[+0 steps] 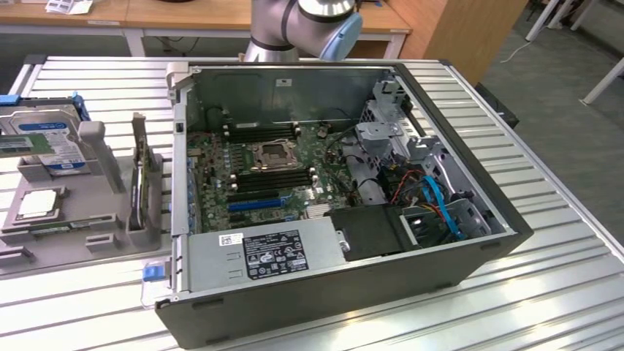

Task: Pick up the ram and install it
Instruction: 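Pick up the ram and move it above insertion slot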

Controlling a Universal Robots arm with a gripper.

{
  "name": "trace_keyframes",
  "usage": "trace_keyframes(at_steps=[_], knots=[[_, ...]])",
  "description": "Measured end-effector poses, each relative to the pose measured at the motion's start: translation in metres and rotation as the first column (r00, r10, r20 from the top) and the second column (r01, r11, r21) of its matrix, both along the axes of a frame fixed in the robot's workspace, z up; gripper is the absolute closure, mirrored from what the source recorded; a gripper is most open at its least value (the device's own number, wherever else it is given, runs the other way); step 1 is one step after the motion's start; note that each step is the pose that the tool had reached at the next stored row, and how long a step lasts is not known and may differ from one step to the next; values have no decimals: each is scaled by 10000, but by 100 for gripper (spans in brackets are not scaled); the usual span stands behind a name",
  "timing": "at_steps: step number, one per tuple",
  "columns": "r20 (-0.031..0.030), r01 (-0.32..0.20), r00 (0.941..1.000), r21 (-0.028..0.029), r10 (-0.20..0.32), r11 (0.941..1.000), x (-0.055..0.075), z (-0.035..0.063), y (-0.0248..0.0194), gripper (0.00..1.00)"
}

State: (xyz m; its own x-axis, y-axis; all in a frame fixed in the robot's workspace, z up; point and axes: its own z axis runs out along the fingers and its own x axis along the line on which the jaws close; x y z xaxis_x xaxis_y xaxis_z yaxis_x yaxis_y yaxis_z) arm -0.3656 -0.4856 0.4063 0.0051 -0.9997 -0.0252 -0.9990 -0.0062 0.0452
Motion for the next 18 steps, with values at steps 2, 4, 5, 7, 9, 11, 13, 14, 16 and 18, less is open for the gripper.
trace_keyframes(at_steps=[2, 4, 5, 7, 9, 11, 13, 14, 16, 18], knots=[[1, 1, 10000, 1, -1, 10000, 17, -1, 0, 89], [0, 2, 10000, 0, -2, 10000, 42, 0, 0, 89], [0, 2, 10000, 0, -2, 10000, 55, 0, 0, 89], [0, 1, 10000, 0, -1, 10000, 81, 0, 0, 89], [1, 2, 10000, 0, -2, 10000, 149, -1, 0, 89], [-1, 1, 10000, 0, -1, 10000, 259, 0, 0, 89], [0, 2, 10000, 0, -2, 10000, 295, 0, 0, 89], [-1, 1, 10000, 0, -1, 10000, 309, 0, 0, 89], [-1, 2, 10000, 1, -2, 10000, 337, 0, 1, 89], [-2, 1, 10000, 0, -1, 10000, 364, 0, 0, 89]])
